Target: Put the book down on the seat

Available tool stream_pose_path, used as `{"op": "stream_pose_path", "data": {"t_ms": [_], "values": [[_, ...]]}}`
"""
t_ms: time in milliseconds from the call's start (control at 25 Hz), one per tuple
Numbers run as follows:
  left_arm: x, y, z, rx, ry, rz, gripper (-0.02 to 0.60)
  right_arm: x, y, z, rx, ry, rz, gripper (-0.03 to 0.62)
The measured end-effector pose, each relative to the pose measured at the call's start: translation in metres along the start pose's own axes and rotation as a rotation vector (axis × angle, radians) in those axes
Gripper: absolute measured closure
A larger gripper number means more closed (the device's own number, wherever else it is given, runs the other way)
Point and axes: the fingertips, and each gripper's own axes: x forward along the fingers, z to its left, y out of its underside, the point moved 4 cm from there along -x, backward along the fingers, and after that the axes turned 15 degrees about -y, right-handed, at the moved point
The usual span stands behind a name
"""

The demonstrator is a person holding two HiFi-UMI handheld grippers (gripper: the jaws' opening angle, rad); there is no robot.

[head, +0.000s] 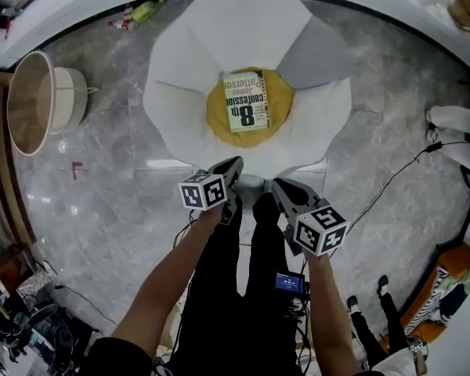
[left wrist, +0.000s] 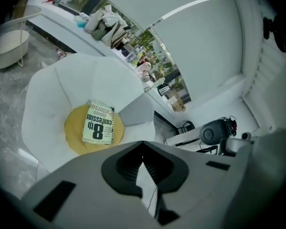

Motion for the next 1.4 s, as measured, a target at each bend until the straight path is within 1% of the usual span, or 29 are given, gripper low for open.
{"op": "stream_pose_path", "data": {"t_ms": [240, 400, 560, 800, 920, 1080, 1400], "values": [[-0.061, -0.033, -0.049, 0.091, 0.066, -0.049, 0.569, -0.021, -0.023, 0.035, -0.008, 0.019, -0.041, 0.579], [-0.104, -0.052, -0.085, 0.159, 0.133, -0.106, 0.569, -0.036, -0.038, 0.062, -0.045, 0.007, -0.077, 0.579], [-0.145, -0.066, -0.122, 0.207, 0.187, -0.151, 0.569, -0.054, -0.061, 0.083, -0.085, 0.004, -0.109, 0.579], [-0.203, -0.073, -0.169, 0.286, 0.25, -0.191, 0.569, -0.081, -0.096, 0.121, -0.162, -0.002, -0.155, 0.579], [-0.227, -0.07, -0.189, 0.32, 0.268, -0.202, 0.569, -0.095, -0.1, 0.14, -0.198, -0.02, -0.161, 0.579], [-0.257, -0.077, -0.216, 0.352, 0.31, -0.24, 0.569, -0.114, -0.11, 0.164, -0.226, -0.045, -0.193, 0.579], [-0.302, -0.082, -0.253, 0.486, 0.394, -0.34, 0.569, -0.143, -0.119, 0.202, -0.307, -0.114, -0.245, 0.579]]}}
